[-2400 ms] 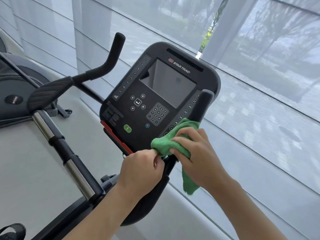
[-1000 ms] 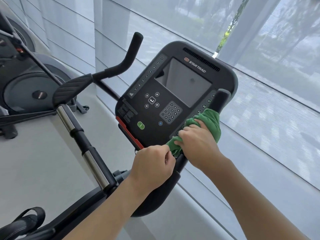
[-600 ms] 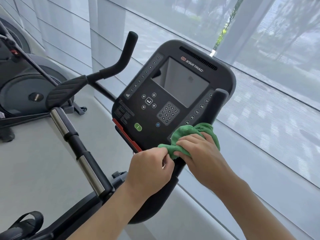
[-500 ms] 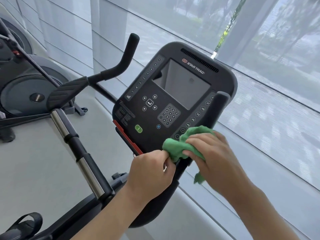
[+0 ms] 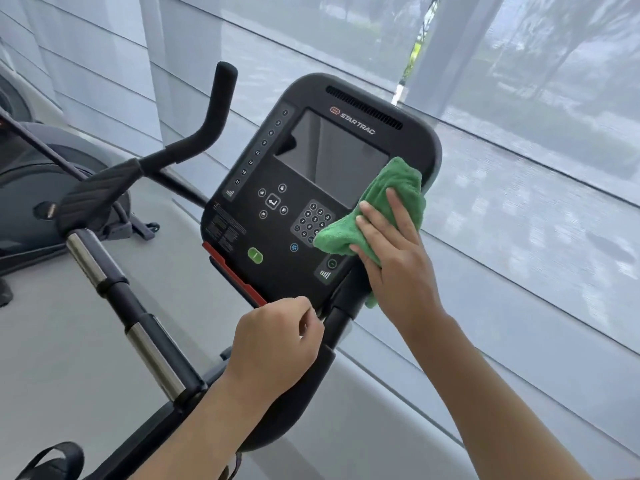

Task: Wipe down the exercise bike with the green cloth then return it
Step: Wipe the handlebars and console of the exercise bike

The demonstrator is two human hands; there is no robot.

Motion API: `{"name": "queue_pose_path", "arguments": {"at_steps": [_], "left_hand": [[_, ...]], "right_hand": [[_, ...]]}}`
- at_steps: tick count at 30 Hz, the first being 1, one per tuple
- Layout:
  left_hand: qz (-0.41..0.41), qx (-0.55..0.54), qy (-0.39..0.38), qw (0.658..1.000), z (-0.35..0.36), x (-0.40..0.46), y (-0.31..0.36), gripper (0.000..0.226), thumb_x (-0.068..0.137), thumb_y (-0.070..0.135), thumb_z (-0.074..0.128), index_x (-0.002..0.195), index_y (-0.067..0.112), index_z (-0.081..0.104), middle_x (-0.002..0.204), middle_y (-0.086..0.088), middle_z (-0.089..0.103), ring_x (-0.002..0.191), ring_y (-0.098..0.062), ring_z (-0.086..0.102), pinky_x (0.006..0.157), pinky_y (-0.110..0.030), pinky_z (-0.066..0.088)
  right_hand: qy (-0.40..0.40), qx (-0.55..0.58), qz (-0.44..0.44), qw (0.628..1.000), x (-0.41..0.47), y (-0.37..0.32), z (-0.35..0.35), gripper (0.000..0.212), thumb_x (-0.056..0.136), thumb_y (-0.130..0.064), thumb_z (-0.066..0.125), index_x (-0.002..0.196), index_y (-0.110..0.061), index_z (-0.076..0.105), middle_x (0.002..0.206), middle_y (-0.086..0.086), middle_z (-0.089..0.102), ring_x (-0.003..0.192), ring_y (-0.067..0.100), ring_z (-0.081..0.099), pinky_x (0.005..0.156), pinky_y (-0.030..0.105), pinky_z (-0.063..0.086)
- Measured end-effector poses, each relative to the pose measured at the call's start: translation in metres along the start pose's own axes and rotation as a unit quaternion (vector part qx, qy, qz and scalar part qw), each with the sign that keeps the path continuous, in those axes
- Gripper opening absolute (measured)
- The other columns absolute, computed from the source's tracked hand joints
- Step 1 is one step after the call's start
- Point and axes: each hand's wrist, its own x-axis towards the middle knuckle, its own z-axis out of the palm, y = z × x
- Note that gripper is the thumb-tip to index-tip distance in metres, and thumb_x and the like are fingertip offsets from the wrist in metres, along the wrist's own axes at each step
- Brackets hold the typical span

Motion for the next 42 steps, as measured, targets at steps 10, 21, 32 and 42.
{"name": "queue_pose_path", "arguments": {"at_steps": [10,21,32,42], "left_hand": [[0.023,-0.006,0.035,0.999,-0.001,-0.001,0.002,0.034,0.094,0.022,0.058,0.063,0.02,0.045,0.053,0.005,0.042,0.045,-0.021,0.041,0.042,-0.036,0.039],[0.038,0.006,0.023,0.999,0.0,0.001,0.005,0.033,0.095,0.019,0.06,0.064,0.02,0.05,0.053,0.007,0.042,0.045,-0.018,0.041,0.043,-0.032,0.041],[0.029,-0.001,0.008,1.0,0.001,-0.002,0.001,0.028,0.099,0.029,0.054,0.073,0.023,0.063,0.06,0.012,0.057,0.051,-0.012,0.055,0.05,-0.028,0.053],[0.037,0.019,-0.008,0.999,0.003,0.001,0.006,0.03,0.099,0.028,0.053,0.072,0.021,0.062,0.059,0.01,0.053,0.05,-0.014,0.052,0.05,-0.03,0.05]], "right_hand": [[-0.052,0.128,0.104,0.985,-0.066,-0.038,-0.005,0.04,0.109,-0.037,0.055,0.135,-0.012,0.072,0.149,-0.006,0.063,0.155,0.013,0.04,0.124,0.021,0.034],[0.096,0.196,0.108,0.97,-0.054,-0.001,-0.049,0.028,0.106,-0.017,0.062,0.128,-0.004,0.074,0.142,0.003,0.068,0.145,0.025,0.054,0.123,0.042,0.042],[0.132,0.237,0.146,0.951,0.044,0.015,-0.032,0.045,0.108,-0.018,0.06,0.152,-0.012,0.056,0.159,-0.001,0.051,0.152,0.014,0.042,0.127,0.04,0.034],[0.174,0.272,0.292,0.9,0.005,-0.003,0.002,0.066,0.105,-0.006,0.057,0.165,-0.019,0.035,0.159,-0.003,0.052,0.147,0.013,0.048,0.12,0.044,0.045]]}}
